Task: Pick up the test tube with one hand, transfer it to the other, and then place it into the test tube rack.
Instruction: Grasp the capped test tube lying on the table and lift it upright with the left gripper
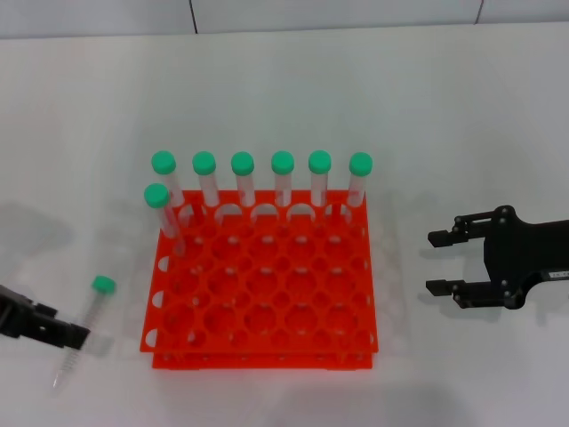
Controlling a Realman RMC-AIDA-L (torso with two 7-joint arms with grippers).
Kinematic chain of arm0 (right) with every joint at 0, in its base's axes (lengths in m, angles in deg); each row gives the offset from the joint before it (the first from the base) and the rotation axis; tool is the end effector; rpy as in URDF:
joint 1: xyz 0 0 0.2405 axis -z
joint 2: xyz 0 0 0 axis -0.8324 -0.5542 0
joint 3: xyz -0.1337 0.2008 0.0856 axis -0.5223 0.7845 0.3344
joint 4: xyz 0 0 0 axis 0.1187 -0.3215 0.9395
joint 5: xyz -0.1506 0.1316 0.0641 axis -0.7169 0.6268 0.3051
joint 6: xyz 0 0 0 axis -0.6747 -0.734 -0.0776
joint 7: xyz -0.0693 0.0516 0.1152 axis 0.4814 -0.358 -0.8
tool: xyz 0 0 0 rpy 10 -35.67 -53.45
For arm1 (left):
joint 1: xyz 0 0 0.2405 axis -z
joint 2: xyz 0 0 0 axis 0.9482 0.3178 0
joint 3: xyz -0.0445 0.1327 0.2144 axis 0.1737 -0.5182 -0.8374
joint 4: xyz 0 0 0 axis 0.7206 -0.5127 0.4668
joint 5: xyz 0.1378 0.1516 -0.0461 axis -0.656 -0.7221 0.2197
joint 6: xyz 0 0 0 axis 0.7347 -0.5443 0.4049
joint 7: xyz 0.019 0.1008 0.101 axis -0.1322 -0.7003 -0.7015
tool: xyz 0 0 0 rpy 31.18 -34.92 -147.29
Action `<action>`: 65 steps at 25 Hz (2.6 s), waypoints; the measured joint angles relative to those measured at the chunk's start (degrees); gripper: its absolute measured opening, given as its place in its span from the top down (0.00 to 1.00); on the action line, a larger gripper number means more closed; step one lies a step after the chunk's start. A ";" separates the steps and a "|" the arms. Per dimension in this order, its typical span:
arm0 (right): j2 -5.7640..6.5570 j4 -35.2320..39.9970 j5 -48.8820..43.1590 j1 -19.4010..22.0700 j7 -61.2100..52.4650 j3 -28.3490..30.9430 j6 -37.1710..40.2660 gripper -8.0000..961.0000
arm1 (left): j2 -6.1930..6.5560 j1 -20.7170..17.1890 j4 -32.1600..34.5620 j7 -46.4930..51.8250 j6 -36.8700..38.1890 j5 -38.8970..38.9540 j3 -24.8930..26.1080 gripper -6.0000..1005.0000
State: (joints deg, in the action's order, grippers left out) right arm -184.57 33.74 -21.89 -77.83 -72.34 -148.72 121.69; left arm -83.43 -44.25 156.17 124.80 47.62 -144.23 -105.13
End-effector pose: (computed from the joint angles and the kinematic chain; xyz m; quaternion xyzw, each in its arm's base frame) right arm 0.2782 0.3060 0.0071 -0.9858 0.0275 0.1216 0.1129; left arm -0.2818 0.2891 0.0767 -0.8768 -0.4660 0.1046 0.0565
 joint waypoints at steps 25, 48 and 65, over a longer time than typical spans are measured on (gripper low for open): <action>-0.18 0.02 -0.10 0.41 1.47 1.41 1.34 0.39 | 1.05 5.22 -1.61 15.27 0.04 -8.63 -11.25 0.34; -0.46 0.02 -0.06 -0.60 1.40 1.40 0.87 0.39 | -0.58 8.76 -8.93 14.81 -3.43 -12.93 -12.98 0.36; -0.50 0.02 -0.11 -0.49 1.44 1.38 1.27 0.49 | -1.01 10.03 -12.36 15.37 -5.67 -14.06 -14.54 0.52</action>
State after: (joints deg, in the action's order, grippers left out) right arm -185.07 33.76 -22.00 -78.32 -70.90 -147.34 122.97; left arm -84.45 -34.22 143.81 140.18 41.96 -158.29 -119.68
